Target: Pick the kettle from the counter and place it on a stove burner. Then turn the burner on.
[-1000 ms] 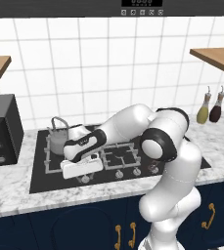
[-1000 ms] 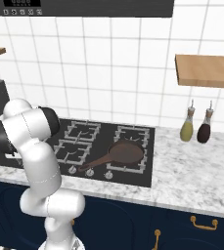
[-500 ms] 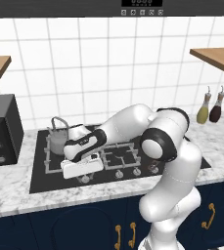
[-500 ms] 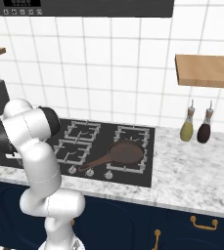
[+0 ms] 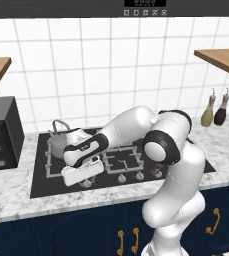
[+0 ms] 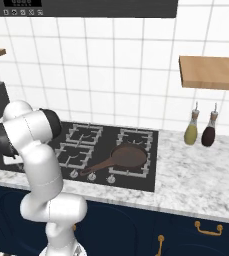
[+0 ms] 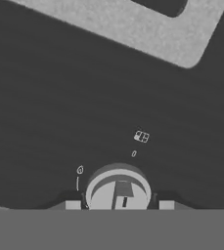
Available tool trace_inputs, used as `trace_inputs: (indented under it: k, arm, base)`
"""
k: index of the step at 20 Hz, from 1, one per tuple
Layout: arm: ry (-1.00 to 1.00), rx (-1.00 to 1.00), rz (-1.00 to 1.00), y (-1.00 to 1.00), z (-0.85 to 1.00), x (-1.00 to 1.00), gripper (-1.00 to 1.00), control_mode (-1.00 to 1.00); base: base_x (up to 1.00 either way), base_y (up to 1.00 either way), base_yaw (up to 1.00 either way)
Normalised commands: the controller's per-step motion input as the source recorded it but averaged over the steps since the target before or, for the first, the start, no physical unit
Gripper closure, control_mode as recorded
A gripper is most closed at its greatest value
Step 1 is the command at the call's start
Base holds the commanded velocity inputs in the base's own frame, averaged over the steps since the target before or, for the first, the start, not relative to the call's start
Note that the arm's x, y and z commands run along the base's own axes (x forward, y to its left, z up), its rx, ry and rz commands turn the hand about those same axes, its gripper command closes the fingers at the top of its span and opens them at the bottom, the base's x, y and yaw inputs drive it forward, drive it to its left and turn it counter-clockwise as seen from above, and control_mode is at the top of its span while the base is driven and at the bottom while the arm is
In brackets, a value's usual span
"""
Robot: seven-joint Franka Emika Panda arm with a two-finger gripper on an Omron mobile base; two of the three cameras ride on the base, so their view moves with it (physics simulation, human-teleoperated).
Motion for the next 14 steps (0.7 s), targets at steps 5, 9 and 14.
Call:
trace_inputs:
  k: [5, 9, 14]
  arm:
    - [0.02, 0.01, 0.47, 0.0, -0.12, -0.18, 1.0, -1.0]
    - [0.0, 0.0, 0.44, 0.0, -0.1, -0.26, 1.0, -1.0]
    - [0.0, 0.0, 0.4, 0.0, 0.0, -0.19, 1.0, -1.0]
  base:
    - [0.0, 0.0, 0.0]
    - [0.0, 0.0, 0.0]
    - [0.0, 0.0, 0.0]
